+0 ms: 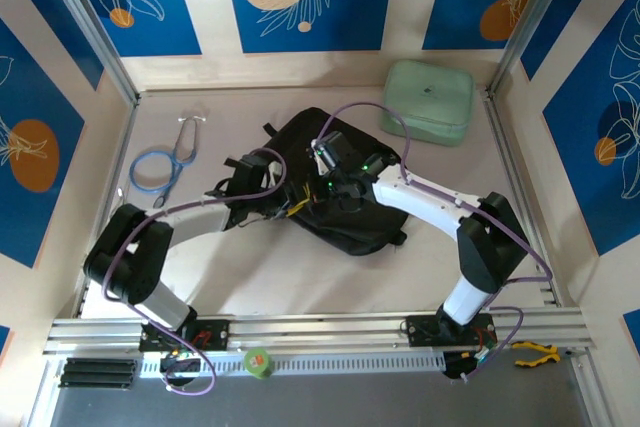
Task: Pack books, pencil case, and school supplies into a backpack
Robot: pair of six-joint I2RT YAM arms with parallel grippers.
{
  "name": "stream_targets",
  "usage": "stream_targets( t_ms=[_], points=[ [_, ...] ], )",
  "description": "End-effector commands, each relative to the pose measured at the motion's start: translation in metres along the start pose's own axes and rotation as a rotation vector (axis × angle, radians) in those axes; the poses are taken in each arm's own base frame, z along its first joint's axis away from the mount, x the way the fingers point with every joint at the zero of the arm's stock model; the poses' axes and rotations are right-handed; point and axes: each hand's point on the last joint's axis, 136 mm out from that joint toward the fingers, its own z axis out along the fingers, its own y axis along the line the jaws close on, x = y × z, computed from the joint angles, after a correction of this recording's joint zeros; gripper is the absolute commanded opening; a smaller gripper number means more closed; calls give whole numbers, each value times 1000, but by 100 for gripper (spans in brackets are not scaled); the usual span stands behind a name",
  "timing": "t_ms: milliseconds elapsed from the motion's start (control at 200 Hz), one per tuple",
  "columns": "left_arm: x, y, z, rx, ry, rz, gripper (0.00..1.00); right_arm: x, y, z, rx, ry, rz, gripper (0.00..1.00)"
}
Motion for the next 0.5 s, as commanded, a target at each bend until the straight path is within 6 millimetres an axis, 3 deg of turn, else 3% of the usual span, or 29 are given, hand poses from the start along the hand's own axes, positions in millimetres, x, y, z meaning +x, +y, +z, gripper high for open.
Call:
stream_targets(
  t_ms=[0, 165, 420, 495],
  points=[
    [-5, -10, 6, 19, -7, 10, 27, -12, 7, -17, -32, -63, 16, 0],
    [-9, -15, 7, 35, -19, 16, 25, -9, 1, -15, -21, -51, 35, 0],
    [-15, -21, 1, 70, -75, 6, 53, -7, -1, -15, -26, -48, 50, 0],
    [-18, -17, 1, 46, -92, 11, 54, -8, -2, -16, -25, -49, 57, 0]
  ],
)
